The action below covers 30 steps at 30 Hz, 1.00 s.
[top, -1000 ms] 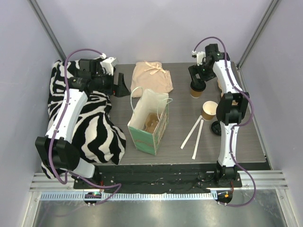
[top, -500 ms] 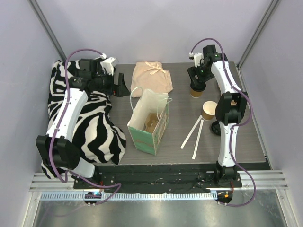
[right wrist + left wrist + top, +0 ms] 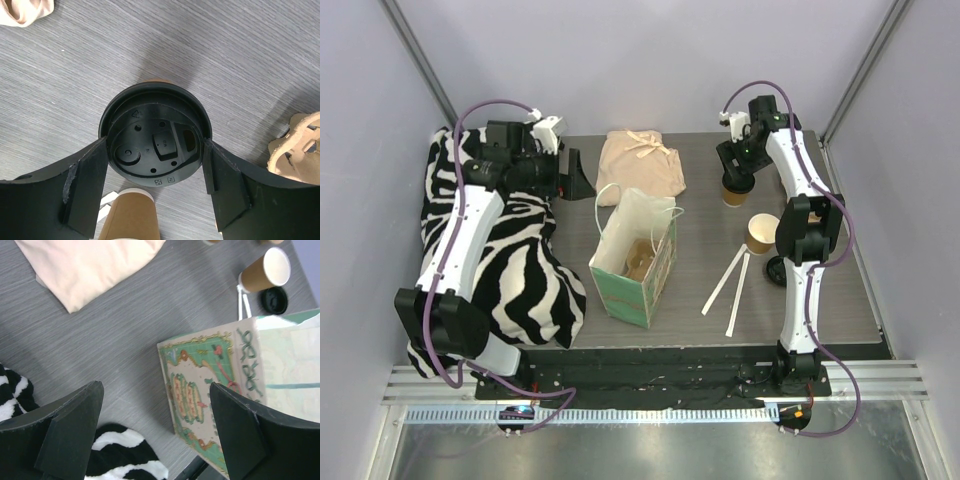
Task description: Pack the takeout coffee
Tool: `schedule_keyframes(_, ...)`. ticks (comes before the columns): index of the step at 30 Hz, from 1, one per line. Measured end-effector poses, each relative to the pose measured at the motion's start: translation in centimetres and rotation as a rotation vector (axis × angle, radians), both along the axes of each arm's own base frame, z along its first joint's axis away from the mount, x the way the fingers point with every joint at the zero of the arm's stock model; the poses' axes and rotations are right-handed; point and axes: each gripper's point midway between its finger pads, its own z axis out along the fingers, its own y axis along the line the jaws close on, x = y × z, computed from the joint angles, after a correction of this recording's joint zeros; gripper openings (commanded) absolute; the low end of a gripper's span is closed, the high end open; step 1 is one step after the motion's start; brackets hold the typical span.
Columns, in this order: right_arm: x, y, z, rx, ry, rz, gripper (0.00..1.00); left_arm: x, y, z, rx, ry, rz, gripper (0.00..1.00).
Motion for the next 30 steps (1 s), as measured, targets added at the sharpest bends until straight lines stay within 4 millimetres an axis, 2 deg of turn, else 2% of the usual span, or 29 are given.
schedule_keyframes(6, -0.3, 0.0, 0.2, -0.001, 0.006, 0.003, 0.54, -0.5, 0.2, 2.1, -0.094, 0.031, 0.052, 0.92)
schedule_keyframes(9, -0.7, 0.1, 1.3, 0.002, 0.010, 0.004, 0.52, -0.9, 2.3, 3.8, -0.210, 0.066, 0.131, 0.90)
schedule_keyframes(12, -0.6, 0.5, 3.7, 0.021, -0.025, 0.008, 0.52, -1.5, 4.6, 5.0, -0.278, 0.066, 0.198, 0.89)
schedule_keyframes(14, -0.7, 0.9, 6.3, 0.038, -0.070, 0.013, 0.52, -2.3, 4.8, 5.7, -0.298, 0.055, 0.201, 0.88)
schedule_keyframes(16, -1.3, 1.6, 9.3, 0.056, -0.126, 0.028, 0.52, -3.7, 4.2, 6.4, -0.314, 0.038, 0.170, 0.88)
schedule_keyframes(21, -4.3, 4.7, 17.8, 0.115, -0.288, 0.104, 0.53, -5.8, 3.3, 7.1, -0.320, -0.004, 0.111, 0.88)
schedule_keyframes(24, -7.1, 8.2, 23.1, 0.157, -0.406, 0.189, 0.53, -6.5, 2.8, 6.5, -0.300, -0.015, 0.082, 0.88)
schedule_keyframes(28, -11.1, 13.0, 28.1, 0.215, -0.521, 0.315, 0.52, -7.7, 1.7, 6.0, -0.271, -0.034, 0.034, 0.88)
schedule_keyframes(30, -12.8, 14.9, 29.5, 0.240, -0.552, 0.368, 0.52, -8.2, 1.6, 5.9, -0.262, -0.041, 0.024, 0.88)
